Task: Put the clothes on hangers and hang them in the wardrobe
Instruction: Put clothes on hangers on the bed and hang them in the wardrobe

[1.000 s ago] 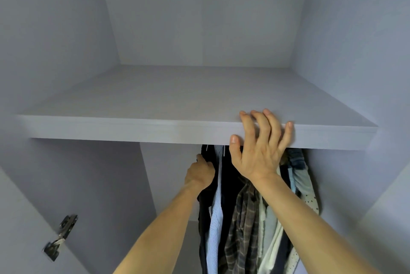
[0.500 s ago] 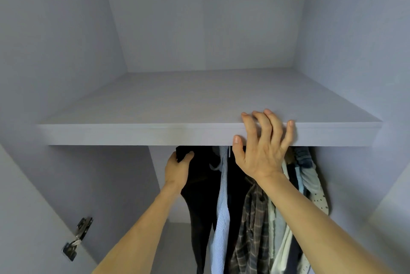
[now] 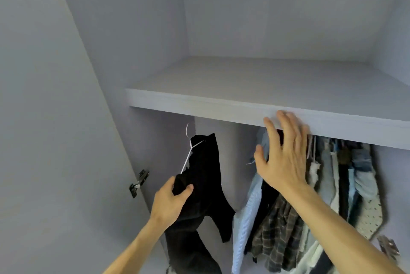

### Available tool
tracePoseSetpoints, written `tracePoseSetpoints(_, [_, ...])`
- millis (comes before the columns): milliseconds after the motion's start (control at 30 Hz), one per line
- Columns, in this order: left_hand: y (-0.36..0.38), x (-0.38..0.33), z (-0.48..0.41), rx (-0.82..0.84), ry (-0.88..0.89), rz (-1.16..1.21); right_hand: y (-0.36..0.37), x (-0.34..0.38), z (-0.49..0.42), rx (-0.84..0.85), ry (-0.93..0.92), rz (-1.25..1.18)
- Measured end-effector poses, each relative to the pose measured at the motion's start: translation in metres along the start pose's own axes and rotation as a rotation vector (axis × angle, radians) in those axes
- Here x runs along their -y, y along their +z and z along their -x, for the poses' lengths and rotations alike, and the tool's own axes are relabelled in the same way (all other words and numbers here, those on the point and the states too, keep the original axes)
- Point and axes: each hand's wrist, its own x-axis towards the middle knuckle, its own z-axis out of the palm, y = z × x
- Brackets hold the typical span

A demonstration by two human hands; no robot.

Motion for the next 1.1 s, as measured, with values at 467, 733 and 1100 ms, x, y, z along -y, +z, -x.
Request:
tracePoseSetpoints(467, [-0.106,0.077,0.284,-0.313,-0.286,-0.237,0.008,0.274,0.104,0.781,-0.336,-0.999])
tracePoseSetpoints(733, [-0.108,0.114,0.478,-0.555,-0.568,-0.310,-0.106,0.405,0.215,1.164,-0.744,-1.242])
tracePoseSetpoints(1100, [0.003,0.082,0.714,-0.945,-1.046,-0.089,-0.308,0.445,0.367,1.397,-1.323,-1.401])
